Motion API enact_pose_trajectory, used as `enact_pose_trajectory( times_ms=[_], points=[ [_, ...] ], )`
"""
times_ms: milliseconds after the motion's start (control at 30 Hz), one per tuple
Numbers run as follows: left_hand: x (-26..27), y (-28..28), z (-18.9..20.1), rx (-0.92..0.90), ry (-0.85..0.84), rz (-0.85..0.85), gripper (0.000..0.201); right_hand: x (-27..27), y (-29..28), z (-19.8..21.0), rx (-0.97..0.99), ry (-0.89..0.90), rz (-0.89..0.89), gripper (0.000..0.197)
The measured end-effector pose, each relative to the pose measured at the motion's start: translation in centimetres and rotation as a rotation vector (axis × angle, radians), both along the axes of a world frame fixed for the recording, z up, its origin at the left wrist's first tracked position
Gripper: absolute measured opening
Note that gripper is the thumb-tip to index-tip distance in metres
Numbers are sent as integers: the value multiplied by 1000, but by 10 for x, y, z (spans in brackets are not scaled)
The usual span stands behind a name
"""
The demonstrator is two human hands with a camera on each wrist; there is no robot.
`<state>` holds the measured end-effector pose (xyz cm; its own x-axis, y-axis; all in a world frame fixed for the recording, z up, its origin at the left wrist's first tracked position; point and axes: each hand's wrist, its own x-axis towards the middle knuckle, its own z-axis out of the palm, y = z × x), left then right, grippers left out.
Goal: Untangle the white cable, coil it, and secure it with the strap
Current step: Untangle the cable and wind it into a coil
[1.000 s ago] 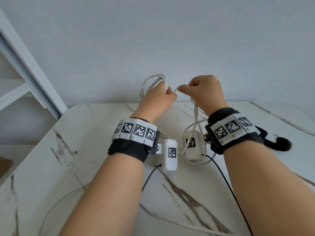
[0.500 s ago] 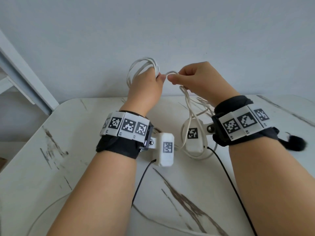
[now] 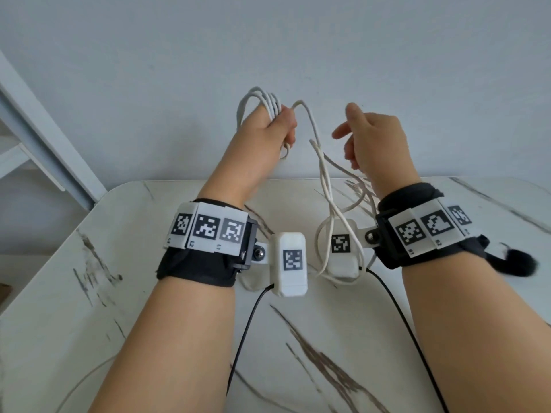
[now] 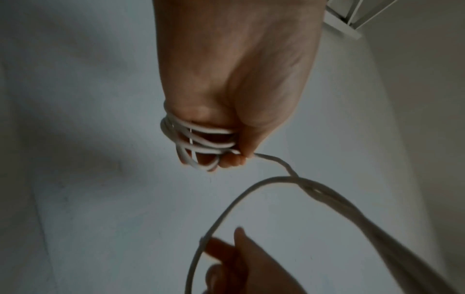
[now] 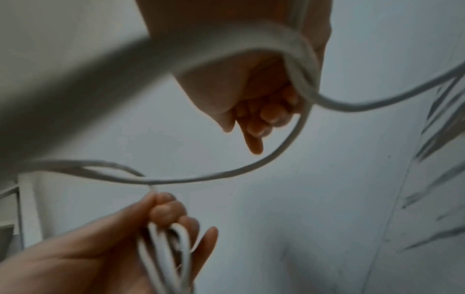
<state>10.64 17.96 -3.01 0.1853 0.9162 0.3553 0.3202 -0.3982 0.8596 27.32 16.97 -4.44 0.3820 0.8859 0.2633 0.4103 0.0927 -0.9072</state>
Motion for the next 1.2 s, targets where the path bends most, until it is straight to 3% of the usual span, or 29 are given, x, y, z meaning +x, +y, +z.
enact_pose_trajectory(
  times_ms=[167,300,367,467,533,700,800,933,1200],
  points=[
    [-5,2,-2,-113,-222,-111,32,18,5,-9,21,-48,-154,38],
    [-11,6,-5,-186,-339,-97,33,18,4,-9,24,-66,-80,33],
    [-10,6,-6,-153,-195,-15,32,14,0,-5,13,-87,37,30],
    [-10,9,-12,-85,153,140,30,10,-7,5,-33,-174,204,23],
    [-14,14,-18,-56,244,226,25,8,-13,14,-51,-223,277,21],
    [-24,23,-21,-45,307,361,34,10,-25,32,-68,-276,340,21],
    [-23,23,-22,-25,363,346,34,6,-31,38,-74,-280,382,25],
    [-15,22,-25,26,437,330,33,-6,-38,41,-246,-367,553,33],
    [-14,18,-18,5,386,351,34,-11,-35,37,-388,-387,685,30]
  ],
)
